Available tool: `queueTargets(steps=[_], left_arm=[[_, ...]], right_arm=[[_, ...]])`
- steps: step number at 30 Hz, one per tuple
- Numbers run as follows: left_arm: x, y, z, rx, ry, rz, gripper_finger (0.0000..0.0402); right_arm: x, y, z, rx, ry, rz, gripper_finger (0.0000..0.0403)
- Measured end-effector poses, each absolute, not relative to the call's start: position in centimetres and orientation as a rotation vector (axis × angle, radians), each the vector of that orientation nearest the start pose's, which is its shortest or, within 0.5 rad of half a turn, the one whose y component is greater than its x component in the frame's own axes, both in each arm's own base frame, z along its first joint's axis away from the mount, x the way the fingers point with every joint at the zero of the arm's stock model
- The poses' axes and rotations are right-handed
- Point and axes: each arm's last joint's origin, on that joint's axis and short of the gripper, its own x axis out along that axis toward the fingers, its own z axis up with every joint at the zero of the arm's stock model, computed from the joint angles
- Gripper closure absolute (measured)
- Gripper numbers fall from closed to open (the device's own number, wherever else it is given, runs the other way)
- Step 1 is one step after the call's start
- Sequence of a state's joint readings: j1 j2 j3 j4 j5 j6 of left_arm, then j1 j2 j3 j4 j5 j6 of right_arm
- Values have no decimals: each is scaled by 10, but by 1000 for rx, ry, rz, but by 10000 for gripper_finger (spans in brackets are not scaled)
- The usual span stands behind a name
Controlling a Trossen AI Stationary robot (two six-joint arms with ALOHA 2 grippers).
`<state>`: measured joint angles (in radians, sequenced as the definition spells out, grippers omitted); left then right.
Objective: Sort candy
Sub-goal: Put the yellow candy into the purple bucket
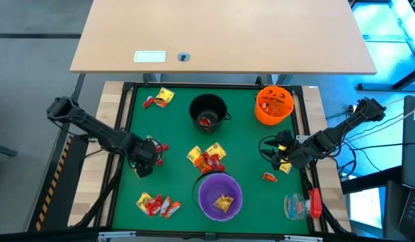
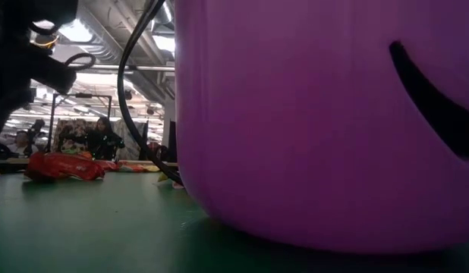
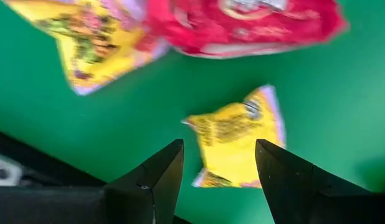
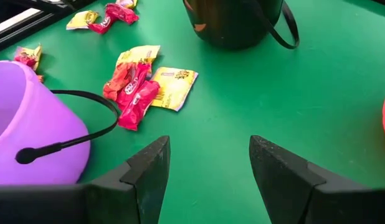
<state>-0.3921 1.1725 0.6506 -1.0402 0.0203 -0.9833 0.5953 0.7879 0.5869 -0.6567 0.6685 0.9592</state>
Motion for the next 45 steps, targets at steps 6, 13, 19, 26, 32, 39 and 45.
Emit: queueTargets(steps=[6, 13, 19, 26, 32, 39, 45], left_arm=[[148, -68, 180, -499, 1534, 396, 188], [148, -67, 178, -504, 1514, 431, 130], [140, -66, 153, -596, 1532, 440, 113], [135, -63, 140, -644, 1515, 497, 138], [134, -62, 139, -608, 1508, 500, 225], [136, -62, 141, -539, 1487, 458, 360], [150, -68, 170, -521, 1435, 390, 384]], right_arm=[[130, 67, 232, 392, 586, -368, 187], [130, 67, 232, 394, 584, -368, 187], [130, 67, 232, 395, 583, -368, 187], [131, 67, 233, 400, 580, -366, 187], [131, 67, 233, 400, 573, -371, 187], [131, 67, 233, 422, 563, -385, 187], [131, 66, 233, 422, 554, -397, 187]])
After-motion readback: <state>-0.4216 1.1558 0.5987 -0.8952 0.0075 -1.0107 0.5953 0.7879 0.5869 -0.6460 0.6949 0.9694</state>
